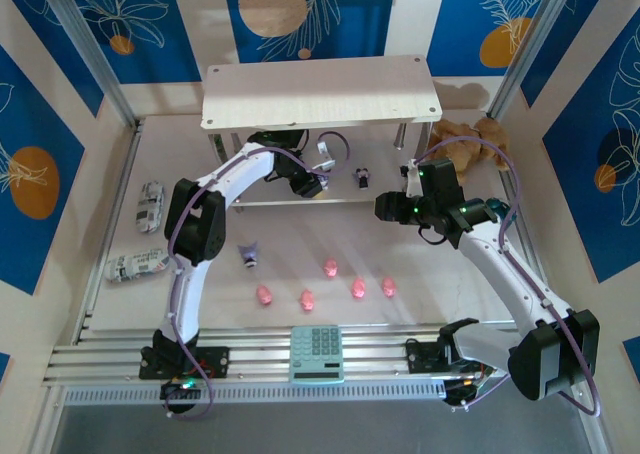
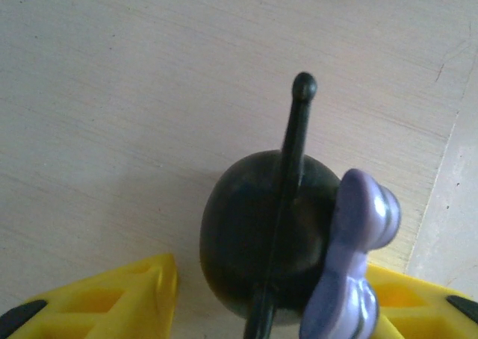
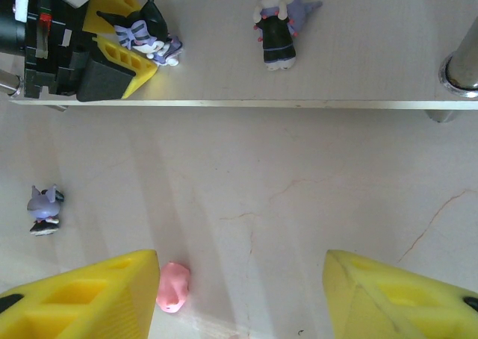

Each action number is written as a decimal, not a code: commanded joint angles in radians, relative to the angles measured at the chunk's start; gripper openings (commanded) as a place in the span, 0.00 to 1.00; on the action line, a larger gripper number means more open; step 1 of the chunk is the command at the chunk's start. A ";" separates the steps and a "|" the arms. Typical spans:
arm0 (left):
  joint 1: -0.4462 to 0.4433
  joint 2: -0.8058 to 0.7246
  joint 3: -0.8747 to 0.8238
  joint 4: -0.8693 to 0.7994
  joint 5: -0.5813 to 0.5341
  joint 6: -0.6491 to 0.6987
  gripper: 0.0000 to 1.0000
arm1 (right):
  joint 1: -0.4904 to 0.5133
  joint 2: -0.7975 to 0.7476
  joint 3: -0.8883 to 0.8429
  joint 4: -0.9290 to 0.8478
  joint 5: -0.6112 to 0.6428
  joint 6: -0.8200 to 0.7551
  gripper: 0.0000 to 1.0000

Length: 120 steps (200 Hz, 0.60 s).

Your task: Place and organize the plastic toys onto the shelf

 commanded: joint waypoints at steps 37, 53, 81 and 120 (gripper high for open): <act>0.034 0.033 0.003 0.004 -0.042 -0.009 0.53 | 0.002 -0.021 -0.005 -0.020 0.002 0.001 0.61; 0.038 0.026 -0.008 0.004 -0.031 -0.009 0.53 | 0.003 -0.022 -0.006 -0.021 0.001 0.003 0.61; 0.045 -0.001 -0.051 0.017 -0.023 -0.007 0.54 | 0.003 -0.024 -0.009 -0.019 0.002 0.003 0.61; 0.060 -0.033 -0.087 0.037 -0.011 -0.014 0.55 | 0.003 -0.024 -0.011 -0.016 -0.003 0.006 0.61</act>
